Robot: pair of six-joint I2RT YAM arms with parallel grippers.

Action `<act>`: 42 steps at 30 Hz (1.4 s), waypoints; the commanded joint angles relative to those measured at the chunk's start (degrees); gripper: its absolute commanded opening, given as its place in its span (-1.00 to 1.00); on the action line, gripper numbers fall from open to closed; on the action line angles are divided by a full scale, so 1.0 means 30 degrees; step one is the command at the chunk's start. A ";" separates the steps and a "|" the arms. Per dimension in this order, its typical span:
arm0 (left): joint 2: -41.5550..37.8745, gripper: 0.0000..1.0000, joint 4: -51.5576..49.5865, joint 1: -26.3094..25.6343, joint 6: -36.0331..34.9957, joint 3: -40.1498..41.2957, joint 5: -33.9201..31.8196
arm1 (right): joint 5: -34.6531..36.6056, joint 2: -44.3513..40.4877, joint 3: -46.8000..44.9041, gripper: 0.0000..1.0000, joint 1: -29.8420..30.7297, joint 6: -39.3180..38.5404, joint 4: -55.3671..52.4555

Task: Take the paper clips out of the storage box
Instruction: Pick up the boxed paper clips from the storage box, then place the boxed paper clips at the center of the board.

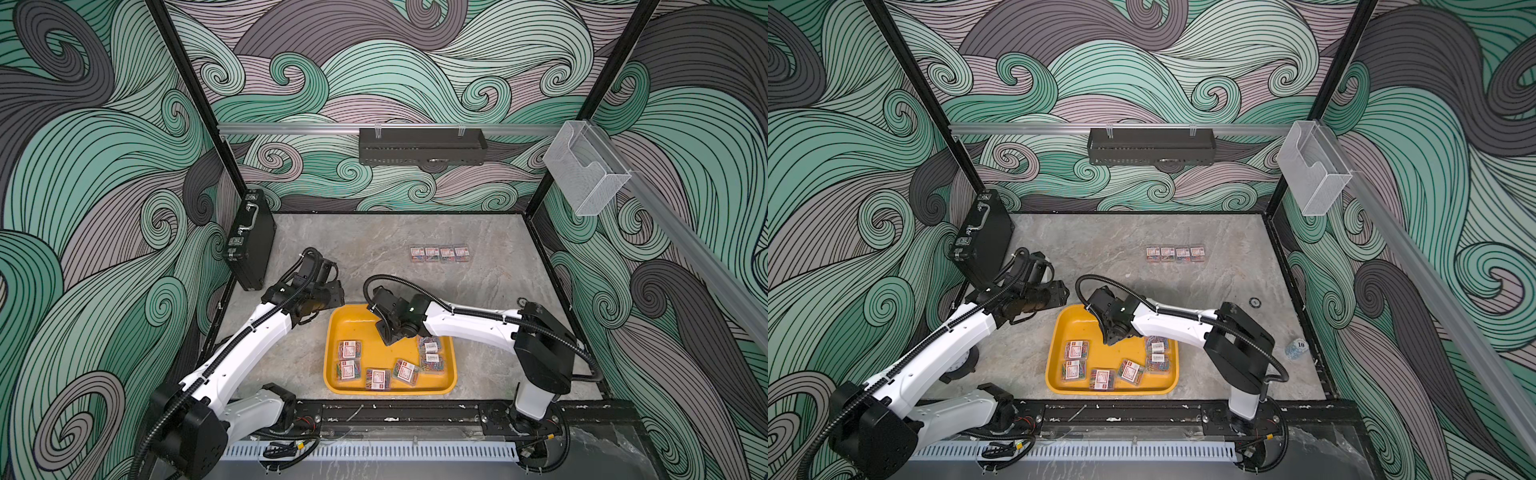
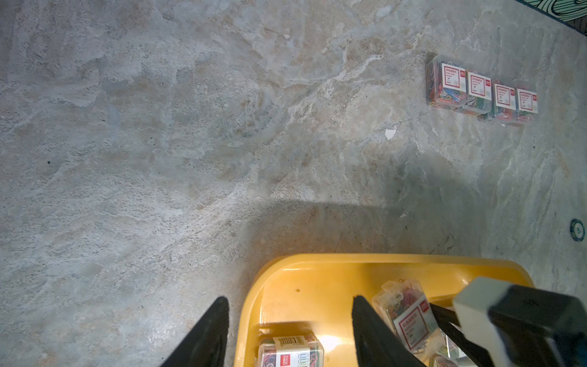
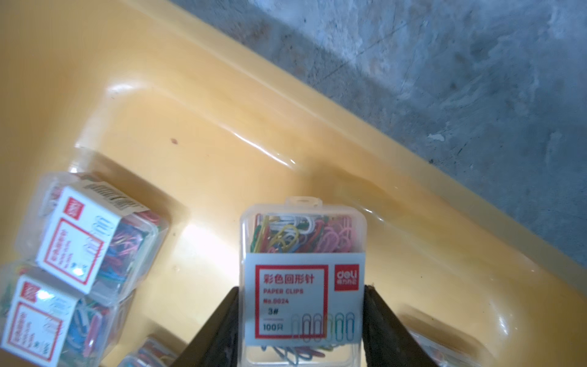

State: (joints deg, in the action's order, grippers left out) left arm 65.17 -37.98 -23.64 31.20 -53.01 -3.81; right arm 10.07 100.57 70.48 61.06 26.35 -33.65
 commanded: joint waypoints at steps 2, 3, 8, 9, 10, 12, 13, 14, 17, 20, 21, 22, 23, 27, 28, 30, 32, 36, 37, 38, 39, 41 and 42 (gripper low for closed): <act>0.0023 0.22 -0.0562 0.0145 -0.0135 -0.0206 0.0130 | 0.0151 -0.1063 0.0356 0.13 -0.0136 -0.0323 -0.0485; 0.0016 0.22 -0.0554 0.0161 -0.0117 -0.0213 0.0133 | 0.0260 -0.1249 0.0355 0.13 -0.0138 -0.0371 -0.0473; 0.0017 0.22 -0.0496 0.0147 -0.0109 -0.0229 0.0251 | 0.0649 -0.2189 0.0282 0.13 -0.0222 -0.0547 -0.0503; -0.0012 0.21 -0.0495 0.0145 -0.0060 -0.0199 0.0279 | 0.0716 -0.2369 0.0296 0.13 -0.0280 -0.0609 -0.0510; -0.0041 0.22 -0.0468 0.0146 -0.0063 -0.0172 0.0275 | 0.0775 -0.2566 0.0296 0.13 -0.0363 -0.0667 -0.0517; -0.0042 0.22 -0.0465 0.0145 -0.0085 -0.0119 0.0322 | 0.0885 -0.2871 0.0322 0.13 -0.0594 -0.0777 -0.0521; -0.0042 0.22 -0.0451 0.0145 -0.0081 -0.0112 0.0306 | 0.0977 -0.2978 0.0340 0.13 -0.0729 -0.0828 -0.0503; -0.0042 0.22 -0.0456 0.0147 -0.0077 -0.0112 0.0323 | 0.1040 -0.3077 0.0377 0.13 -0.0901 -0.0851 -0.0510; -0.0095 0.21 -0.0437 0.0146 -0.0071 -0.0083 0.0433 | 0.1211 -0.3275 0.0450 0.13 -0.1459 -0.0858 -0.0505; -0.0134 0.21 -0.0438 0.0145 -0.0061 -0.0053 0.0513 | 0.1617 -0.3276 0.0745 0.13 -0.2013 -0.1184 -0.0527; -0.0159 0.22 -0.0444 0.0154 -0.0063 -0.0024 0.0511 | 0.1752 -0.3275 0.0876 0.13 -0.2243 -0.1367 -0.0549; -0.0187 0.22 -0.0452 0.0153 -0.0110 -0.0024 0.0510 | 0.1927 -0.3246 0.1034 0.13 -0.2465 -0.1550 -0.0528; -0.0202 0.21 -0.0459 0.0146 -0.0093 0.0005 0.0539 | 0.2031 -0.3281 0.1159 0.13 -0.2728 -0.1726 -0.0518; -0.0378 0.22 -0.0537 0.0136 -0.0101 0.0062 0.0563 | 0.2293 -0.3169 0.1675 0.14 -0.3882 -0.2354 -0.0518; -0.0421 0.21 -0.0536 0.0145 -0.0095 0.0092 0.0541 | 0.2306 -0.3054 0.1853 0.14 -0.4172 -0.2528 -0.0514; -0.0511 0.21 -0.0474 0.0145 -0.0077 0.0203 0.0565 | 0.2441 -0.2690 0.2276 0.14 -0.4765 -0.2904 -0.0503; -0.0541 0.22 -0.0408 0.0151 -0.0058 0.0297 0.0598 | 0.2671 -0.2257 0.2749 0.14 -0.5308 -0.3167 -0.0514; -0.0482 0.21 -0.0393 0.0162 0.0002 0.0386 0.0760 | 0.2857 -0.0842 0.3688 0.14 -0.6463 -0.3389 -0.0503; -0.0498 0.21 -0.0406 0.0147 -0.0008 0.0415 0.0807 | 0.2839 -0.0382 0.3955 0.14 -0.6737 -0.3407 -0.0496; -0.0526 0.21 -0.0365 0.0145 0.0003 0.0415 0.0836 | 0.2828 0.0057 0.4208 0.14 -0.6967 -0.3442 -0.0519; -0.0568 0.21 -0.0349 0.0145 0.0013 0.0445 0.0832 | 0.2798 0.0468 0.4455 0.14 -0.7143 -0.3451 -0.0488; -0.0727 0.21 -0.0328 0.0160 0.0062 0.0549 0.0868 | 0.2776 0.1353 0.4830 0.14 -0.7593 -0.3338 -0.0503; -0.0792 0.21 -0.0315 0.0156 0.0094 0.0589 0.0870 | 0.2685 0.1729 0.5009 0.13 -0.7817 -0.3236 -0.0503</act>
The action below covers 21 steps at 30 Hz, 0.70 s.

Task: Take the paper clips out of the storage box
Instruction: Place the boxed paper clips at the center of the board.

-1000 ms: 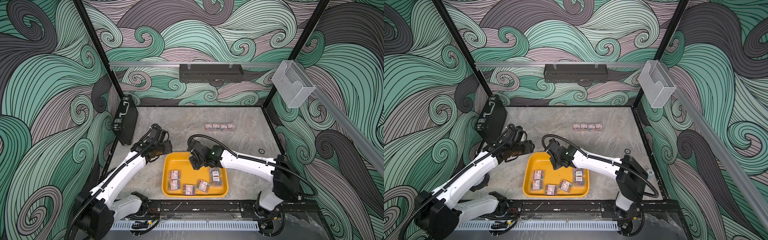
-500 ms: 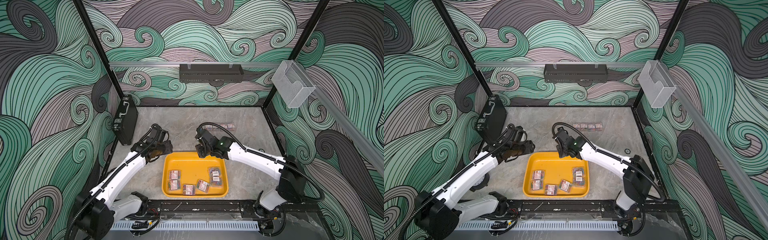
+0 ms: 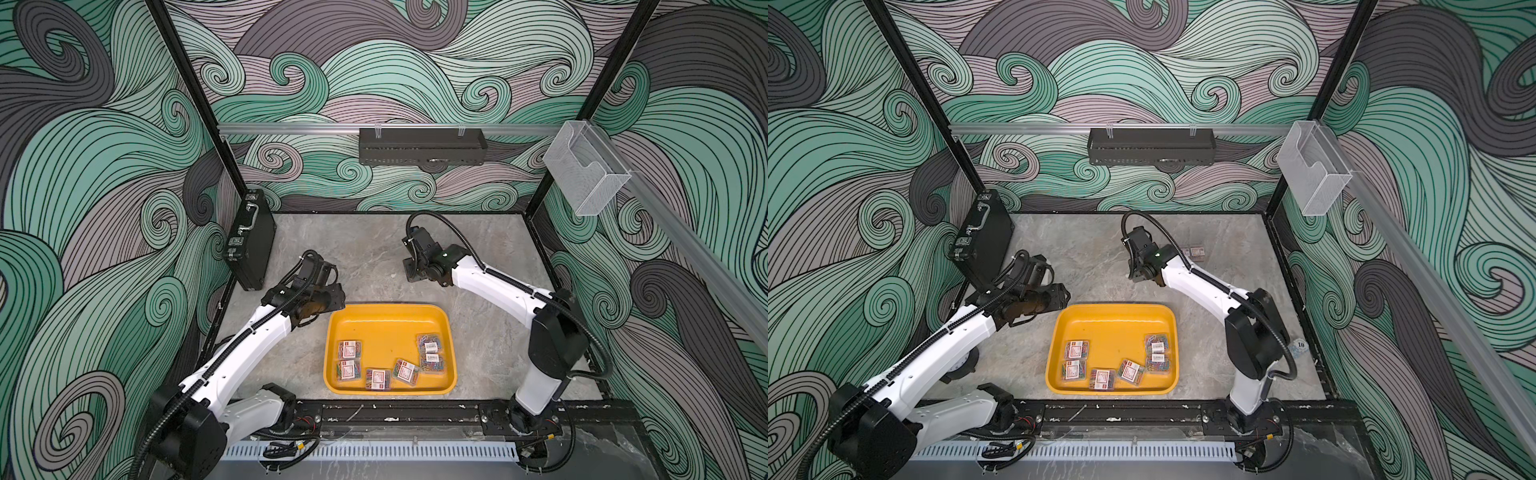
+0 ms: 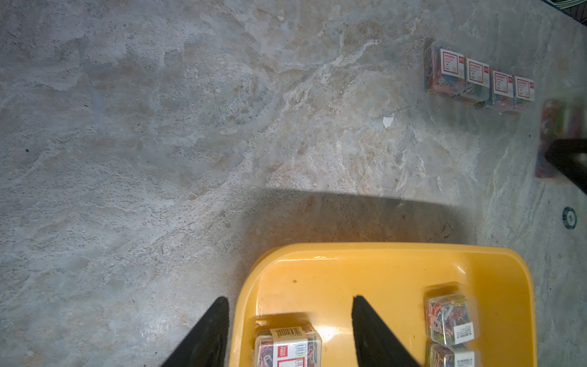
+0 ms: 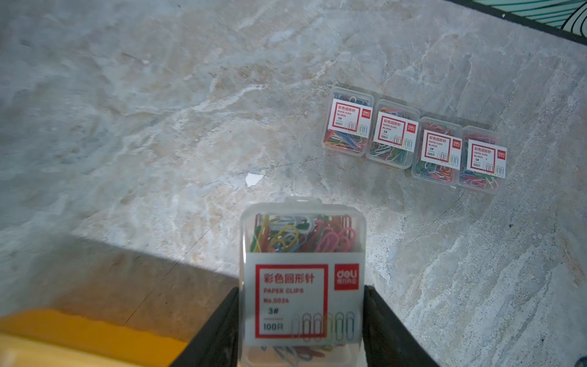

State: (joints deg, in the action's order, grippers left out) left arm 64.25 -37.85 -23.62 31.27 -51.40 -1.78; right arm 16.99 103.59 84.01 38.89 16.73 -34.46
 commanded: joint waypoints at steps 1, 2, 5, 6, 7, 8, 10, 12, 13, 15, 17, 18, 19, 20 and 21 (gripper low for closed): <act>-0.0575 0.21 -0.0331 0.0141 0.0108 0.0140 0.0184 | 0.0369 0.1132 0.0643 0.13 -0.0607 0.0140 -0.0212; -0.0622 0.21 -0.0305 0.0138 0.0103 0.0208 0.0190 | 0.0292 0.1524 0.0798 0.13 -0.0767 0.0212 -0.0161; -0.0703 0.21 -0.0411 0.0145 0.0104 0.0263 0.0168 | -0.0011 0.2792 0.1383 0.13 -0.1216 0.0680 -0.0148; -0.0733 0.21 -0.0458 0.0138 0.0100 0.0266 0.0155 | -0.0249 0.3240 0.1622 0.13 -0.1343 0.0844 -0.0177; -0.0754 0.21 -0.0485 0.0147 0.0121 0.0258 0.0160 | -0.0343 0.3634 0.1784 0.13 -0.1432 0.1015 -0.0172; -0.0805 0.21 -0.0508 0.0138 0.0103 0.0273 0.0192 | -0.0494 0.3925 0.1991 0.13 -0.1530 0.1162 -0.0180; -0.0930 0.21 -0.0570 0.0153 0.0076 0.0238 0.0163 | -0.0616 0.4540 0.2272 0.13 -0.1709 0.1520 -0.0224; -0.1039 0.21 -0.0627 0.0138 0.0064 0.0203 0.0090 | -0.0942 0.5017 0.2548 0.13 -0.1859 0.1739 -0.0248; -0.1104 0.21 -0.0657 0.0146 0.0051 0.0205 0.0067 | -0.1026 0.5196 0.2663 0.13 -0.1920 0.1820 -0.0240; -0.1135 0.21 -0.0704 0.0153 0.0024 0.0213 0.0011 | -0.1152 0.5509 0.2938 0.13 -0.2002 0.1937 -0.0335; -0.1114 0.21 -0.0726 0.0138 0.0025 0.0189 0.0036 | -0.1124 0.5787 0.3150 0.13 -0.2093 0.2062 -0.0482; -0.1055 0.21 -0.0722 0.0138 0.0026 0.0193 0.0065 | -0.1123 0.5909 0.3241 0.13 -0.2193 0.2170 -0.0575; -0.1055 0.21 -0.0689 0.0138 0.0014 0.0197 0.0070 | -0.1124 0.6015 0.3285 0.13 -0.2216 0.2261 -0.0614; -0.1019 0.21 -0.0658 0.0138 0.0072 0.0187 0.0098 | -0.1138 0.6107 0.3287 0.13 -0.2286 0.2430 -0.0615; -0.0990 0.21 -0.0631 0.0140 0.0027 0.0164 0.0126 | -0.1178 0.6191 0.3334 0.13 -0.2344 0.2526 -0.0638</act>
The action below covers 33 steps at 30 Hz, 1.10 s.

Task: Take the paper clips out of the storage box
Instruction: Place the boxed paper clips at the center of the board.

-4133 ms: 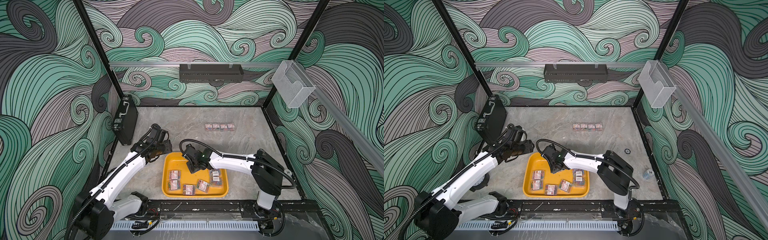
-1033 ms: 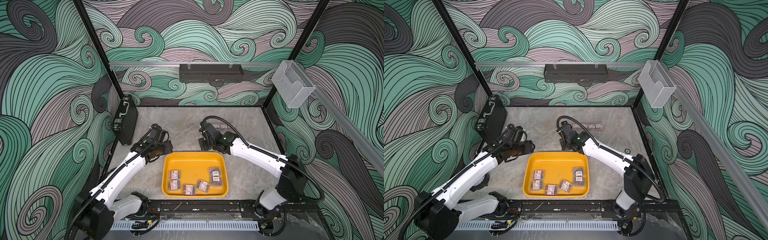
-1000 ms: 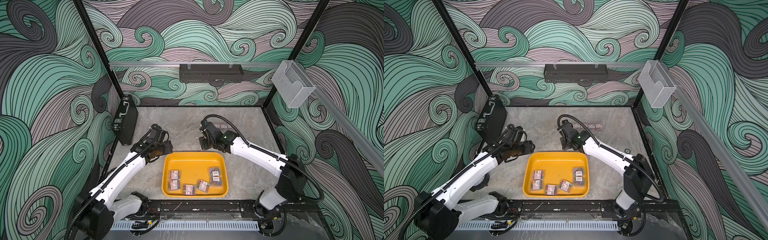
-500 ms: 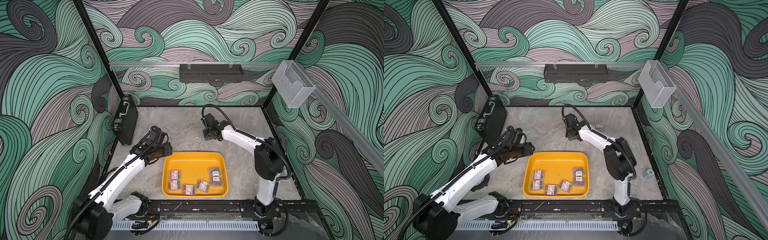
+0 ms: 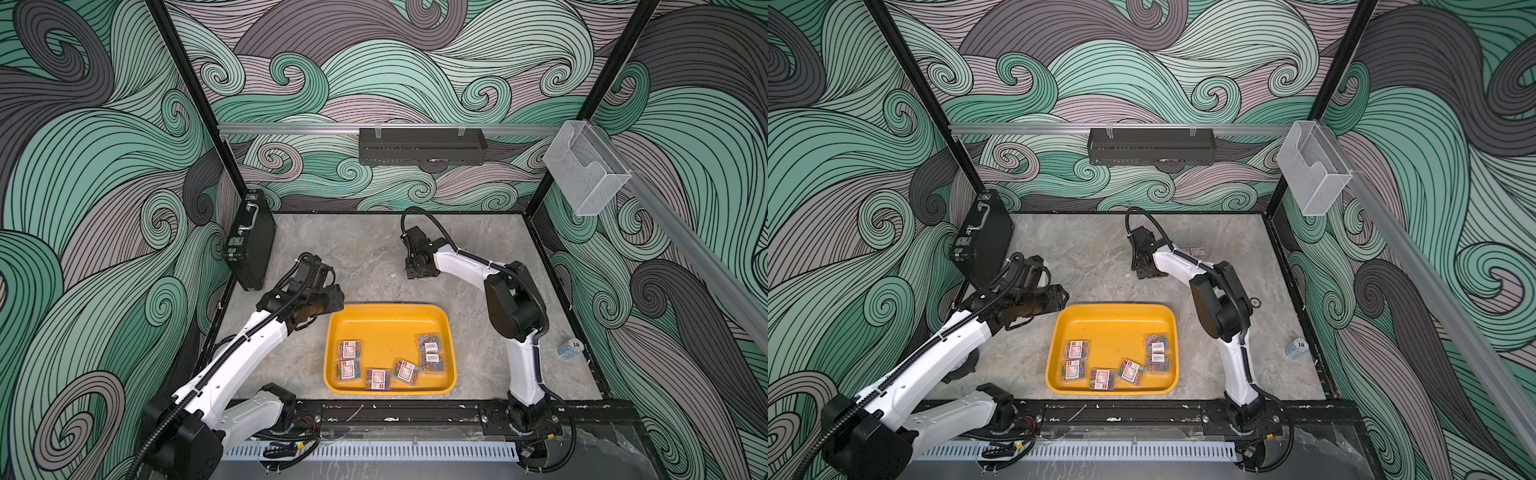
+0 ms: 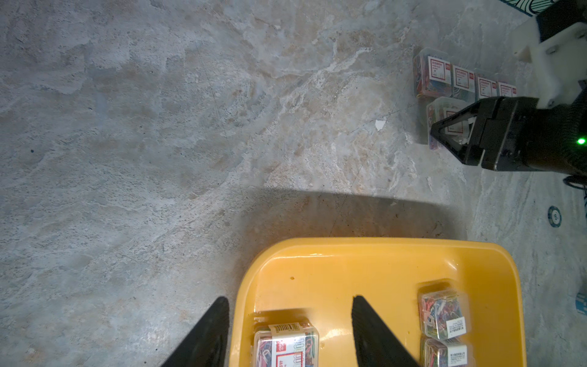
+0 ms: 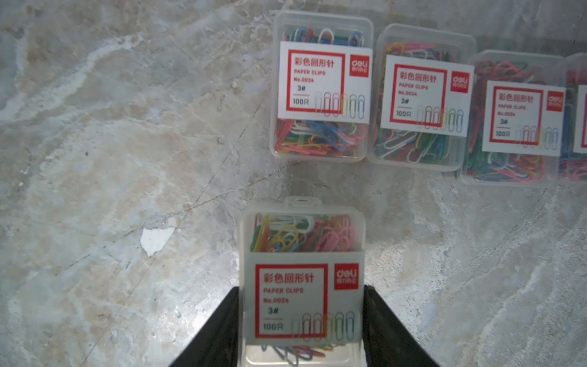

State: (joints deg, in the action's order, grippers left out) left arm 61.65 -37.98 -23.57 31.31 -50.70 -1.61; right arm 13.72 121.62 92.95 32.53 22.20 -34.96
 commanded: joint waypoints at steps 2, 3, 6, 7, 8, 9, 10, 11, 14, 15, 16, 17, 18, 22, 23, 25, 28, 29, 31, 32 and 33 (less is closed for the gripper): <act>-0.0064 0.21 -0.0527 0.0123 0.0003 -0.0117 0.0125 | -0.0199 0.0378 0.0444 0.14 -0.0313 0.0907 -0.0446; -0.0030 0.21 -0.0527 0.0125 0.0019 -0.0139 0.0171 | -0.0235 0.0492 0.0508 0.14 -0.0327 0.0892 -0.0453; 0.0017 0.21 -0.0613 0.0124 -0.0063 -0.0293 0.0158 | -0.0287 0.0806 0.0658 0.14 -0.0442 0.0922 -0.0476; 0.0043 0.21 -0.0664 0.0131 -0.0092 -0.0326 0.0137 | -0.0294 0.0869 0.0690 0.14 -0.0473 0.0922 -0.0476; 0.0007 0.21 -0.0686 0.0124 -0.0112 -0.0346 0.0100 | -0.0373 0.0956 0.0715 0.14 -0.0517 0.0894 -0.0498; -0.0030 0.21 -0.0704 0.0131 -0.0123 -0.0357 0.0067 | -0.0495 0.1058 0.0785 0.14 -0.0547 0.0813 -0.0448; -0.0060 0.21 -0.0732 0.0131 -0.0121 -0.0357 0.0046 | -0.0494 0.1160 0.0876 0.14 -0.0566 0.0747 -0.0492; -0.0068 0.21 -0.0754 0.0136 -0.0123 -0.0357 0.0063 | -0.0524 0.1261 0.0947 0.14 -0.0605 0.0728 -0.0448; -0.0147 0.21 -0.0845 0.0147 -0.0151 -0.0357 -0.0035 | -0.0668 0.1439 0.1057 0.14 -0.0757 0.0691 -0.0476; -0.0151 0.21 -0.0866 0.0124 -0.0129 -0.0357 -0.0050 | -0.0729 0.1506 0.1097 0.14 -0.0788 0.0689 -0.0477; -0.0144 0.21 -0.0859 0.0127 -0.0135 -0.0364 -0.0079 | -0.0817 0.1551 0.1141 0.15 -0.0839 0.0651 -0.0477; -0.0148 0.21 -0.0851 0.0138 -0.0140 -0.0345 -0.0079 | -0.0873 0.1617 0.1211 0.15 -0.0865 0.0629 -0.0468; -0.0133 0.21 -0.0864 0.0135 -0.0141 -0.0357 -0.0108 | -0.0931 0.1674 0.1290 0.15 -0.0883 0.0629 -0.0475; -0.0021 0.21 -0.0827 0.0127 -0.0133 -0.0357 -0.0064 | -0.1111 0.1901 0.1500 0.16 -0.0986 0.0603 -0.0460; -0.0014 0.21 -0.0832 0.0145 -0.0159 -0.0357 -0.0058 | -0.1143 0.1968 0.1588 0.16 -0.1018 0.0572 -0.0475; -0.0014 0.21 -0.0824 0.0131 -0.0155 -0.0357 -0.0080 | -0.1253 0.2103 0.1700 0.17 -0.1025 0.0541 -0.0490; -0.0015 0.21 -0.0870 0.0123 -0.0168 -0.0328 -0.0138 | -0.1392 0.2246 0.1830 0.17 -0.1116 0.0510 -0.0478; -0.0028 0.21 -0.0868 0.0125 -0.0159 -0.0328 -0.0128 | -0.1459 0.2291 0.1886 0.18 -0.1136 0.0490 -0.0477; -0.0015 0.21 -0.0850 0.0123 -0.0156 -0.0298 -0.0124 | -0.1496 0.2351 0.1918 0.18 -0.1176 0.0455 -0.0476; -0.0027 0.21 -0.0862 0.0123 -0.0099 -0.0290 -0.0121 | -0.1496 0.2362 0.1916 0.19 -0.1177 0.0449 -0.0487; -0.0034 0.21 -0.0853 0.0123 -0.0200 -0.0298 -0.0138 | -0.1524 0.2350 0.1916 0.20 -0.1200 0.0427 -0.0483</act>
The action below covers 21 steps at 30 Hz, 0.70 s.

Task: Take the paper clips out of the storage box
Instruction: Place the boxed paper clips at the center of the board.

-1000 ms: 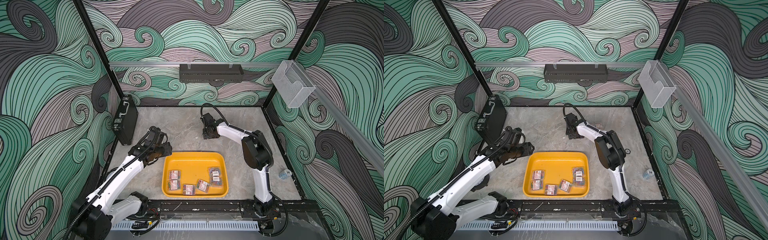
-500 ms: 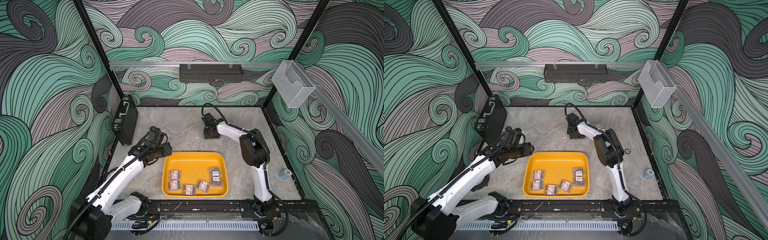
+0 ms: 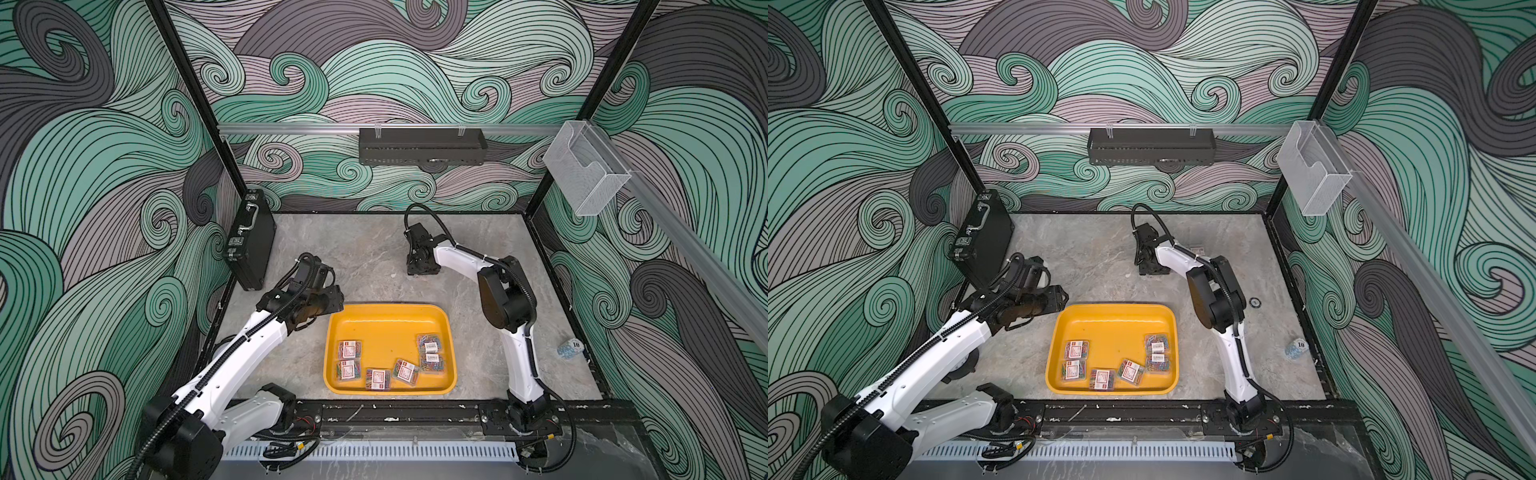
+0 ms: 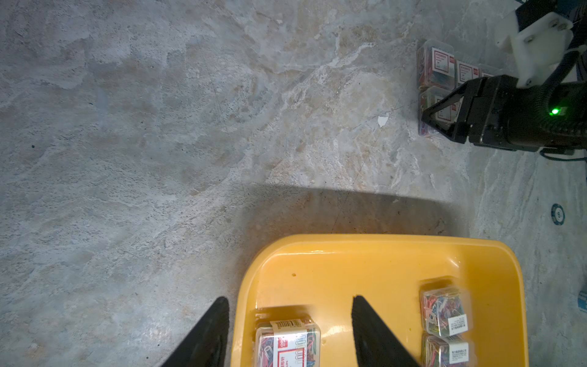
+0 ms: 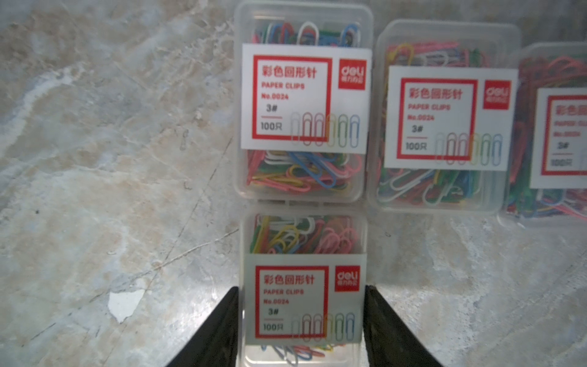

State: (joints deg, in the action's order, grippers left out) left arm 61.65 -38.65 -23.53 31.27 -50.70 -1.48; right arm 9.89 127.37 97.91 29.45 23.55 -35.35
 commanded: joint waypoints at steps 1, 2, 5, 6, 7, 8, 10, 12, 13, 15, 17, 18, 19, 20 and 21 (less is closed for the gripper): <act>0.0005 0.21 -0.0621 0.0114 -0.0170 -0.0326 -0.0146 | -0.0248 0.0405 0.0264 0.22 -0.0186 -0.0026 -0.0376; 0.0018 0.21 -0.0622 0.0109 -0.0176 -0.0327 -0.0093 | -0.0272 0.0325 0.0249 0.24 -0.0179 -0.0028 -0.0403; 0.0061 0.23 -0.0660 0.0125 -0.0213 -0.0335 -0.0044 | -0.0368 -0.0025 0.0120 0.27 -0.0201 -0.0142 -0.0390; 0.0069 0.23 -0.0674 0.0116 -0.0210 -0.0328 -0.0036 | -0.0367 -0.0190 0.0074 0.29 -0.0190 -0.0181 -0.0410; 0.0098 0.24 -0.0651 0.0109 -0.0224 -0.0356 -0.0035 | -0.0384 -0.0372 0.0033 0.30 -0.0179 -0.0229 -0.0403; 0.0085 0.24 -0.0651 0.0109 -0.0204 -0.0357 -0.0063 | -0.0415 -0.0597 -0.0065 0.31 -0.0157 -0.0305 -0.0403; 0.0134 0.26 -0.0679 0.0109 -0.0142 -0.0386 -0.0041 | -0.0425 -0.1089 -0.0277 0.33 -0.0150 -0.0451 -0.0411; 0.0194 0.28 -0.0749 0.0111 -0.0088 -0.0443 -0.0079 | -0.0254 -0.1719 -0.0645 0.34 -0.0135 -0.0548 -0.0403; 0.0226 0.29 -0.0741 0.0117 -0.0091 -0.0445 -0.0094 | -0.0117 -0.2079 -0.0878 0.35 -0.0120 -0.0559 -0.0340; 0.0259 0.31 -0.0784 0.0111 -0.0070 -0.0430 -0.0036 | 0.0114 -0.3008 -0.1619 0.36 -0.0091 -0.0631 -0.0030; 0.0237 0.31 -0.0936 0.0058 0.0022 -0.0428 0.0107 | 0.0302 -0.3999 -0.2426 0.37 -0.0076 -0.0694 0.0294; 0.0174 0.31 -0.1007 0.0051 0.0042 -0.0390 0.0207 | 0.0357 -0.4463 -0.2840 0.38 -0.0058 -0.0724 0.0429; 0.0073 0.31 -0.0962 0.0021 0.0074 -0.0288 0.0397 | 0.0416 -0.4936 -0.3161 0.38 -0.0084 -0.0759 0.0506; -0.0057 0.31 -0.0994 -0.0032 0.0233 -0.0142 0.0526 | 0.0452 -0.5455 -0.3568 0.38 -0.0041 -0.0817 0.0618; -0.0220 0.31 -0.1093 -0.0125 0.0419 0.0005 0.0566 | 0.0482 -0.5939 -0.3934 0.37 -0.0006 -0.0877 0.0685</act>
State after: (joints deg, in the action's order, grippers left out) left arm 62.06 -39.51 -23.57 31.48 -50.70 -0.86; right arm 9.61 113.32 88.20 29.30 21.69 -34.04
